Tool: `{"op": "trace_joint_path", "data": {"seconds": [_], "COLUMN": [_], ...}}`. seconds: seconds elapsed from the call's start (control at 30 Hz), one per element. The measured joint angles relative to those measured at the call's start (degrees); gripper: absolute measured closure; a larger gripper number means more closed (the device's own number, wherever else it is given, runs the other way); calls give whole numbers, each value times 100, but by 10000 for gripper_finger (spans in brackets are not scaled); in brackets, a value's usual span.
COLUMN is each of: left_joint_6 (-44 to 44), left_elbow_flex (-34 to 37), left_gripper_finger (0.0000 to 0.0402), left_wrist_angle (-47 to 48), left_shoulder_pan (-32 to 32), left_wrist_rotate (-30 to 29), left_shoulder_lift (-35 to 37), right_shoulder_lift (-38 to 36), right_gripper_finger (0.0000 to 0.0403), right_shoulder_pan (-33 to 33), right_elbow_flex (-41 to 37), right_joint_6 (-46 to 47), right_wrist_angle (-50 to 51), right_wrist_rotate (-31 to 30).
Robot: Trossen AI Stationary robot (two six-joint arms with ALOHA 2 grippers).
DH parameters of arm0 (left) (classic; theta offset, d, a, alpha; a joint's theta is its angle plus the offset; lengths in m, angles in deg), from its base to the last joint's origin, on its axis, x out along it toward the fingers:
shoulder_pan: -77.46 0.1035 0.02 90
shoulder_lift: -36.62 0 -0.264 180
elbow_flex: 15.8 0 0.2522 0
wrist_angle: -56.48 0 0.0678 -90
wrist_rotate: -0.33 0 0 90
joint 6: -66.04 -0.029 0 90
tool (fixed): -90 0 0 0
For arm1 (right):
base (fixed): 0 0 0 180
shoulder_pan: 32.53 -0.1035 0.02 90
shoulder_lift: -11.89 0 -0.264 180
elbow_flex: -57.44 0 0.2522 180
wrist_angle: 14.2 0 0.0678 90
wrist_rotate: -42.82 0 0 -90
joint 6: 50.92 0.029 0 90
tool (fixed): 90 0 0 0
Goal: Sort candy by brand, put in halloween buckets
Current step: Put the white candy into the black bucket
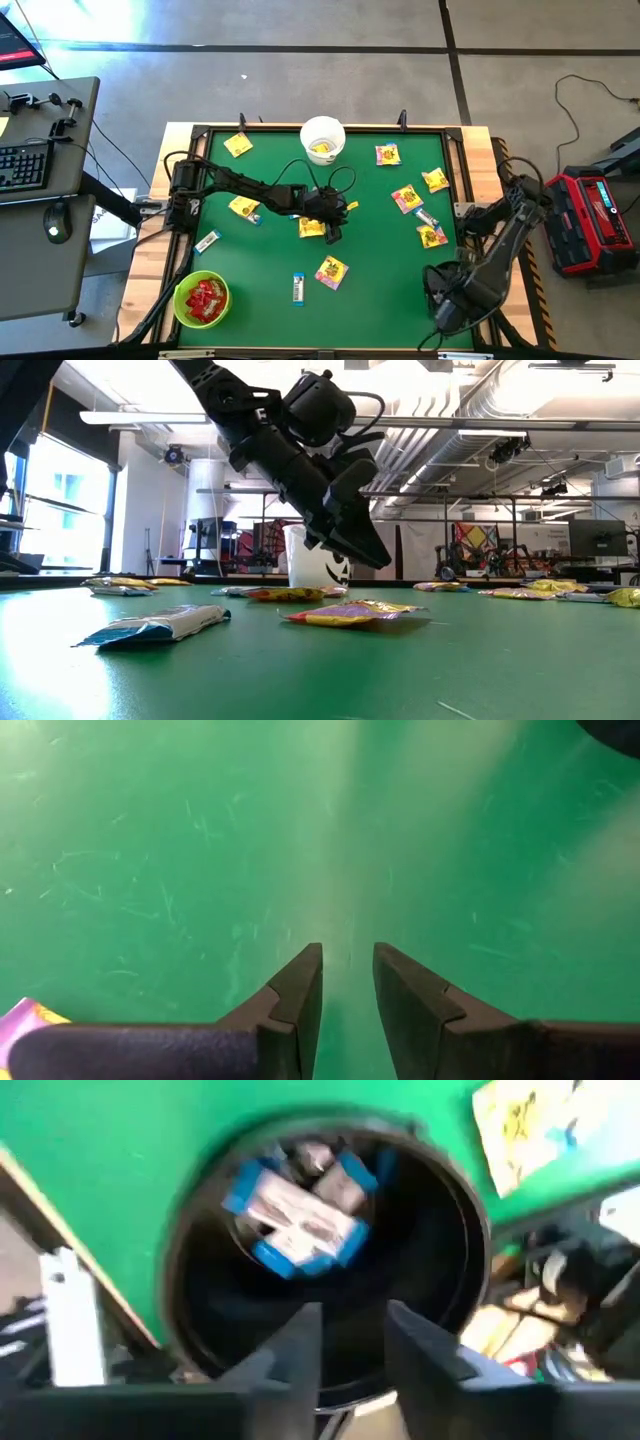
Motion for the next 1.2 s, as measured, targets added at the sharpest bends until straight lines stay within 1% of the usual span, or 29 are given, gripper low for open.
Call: {"op": "trace_joint_path", "data": {"seconds": [0.1,0.13,0.17,0.3,0.47,0.6,0.67,0.8,0.87,0.97,1.1,1.2], "left_joint_6": [-54,-56,-58,-110,-317,-519,-579,-744,-881,-1006,-1010,-860], "left_elbow_flex": [-4,-4,-4,23,96,124,127,125,125,125,122,122], "left_gripper_finger": [316,316,316,316,316,316,316,316,316,316,316,316], "left_wrist_angle": [13,29,55,33,52,112,148,540,799,1320,2309,3073], "left_shoulder_pan": [-2,-2,-2,-2,-58,-119,-149,-218,-264,-344,-448,-562], "left_wrist_rotate": [-42,-61,-75,-204,-356,-542,-546,-562,-562,-561,-562,-597], "left_shoulder_lift": [40,40,42,65,64,89,156,361,494,784,1192,1520], "right_shoulder_lift": [-129,-184,-252,-548,-1038,-1514,-1749,-2019,-2045,-2051,-2051,-2051], "right_gripper_finger": [371,387,393,394,400,402,402,403,403,403,403,403], "right_shoulder_pan": [-22,-13,0,147,499,945,1185,1610,1813,2105,2462,2647], "right_elbow_flex": [244,293,321,149,-552,-1360,-1832,-2775,-3176,-3663,-4173,-4401], "right_joint_6": [-126,-207,-311,-679,-1492,-2308,-2759,-3661,-4063,-4606,-5252,-5650], "right_wrist_angle": [-41,-19,-15,-105,-976,-2167,-2979,-4657,-5370,-6395,-7585,-8010], "right_wrist_rotate": [-481,-689,-910,-1755,-2573,-3029,-3196,-3212,-3351,-3544,-3656,-3653]}}
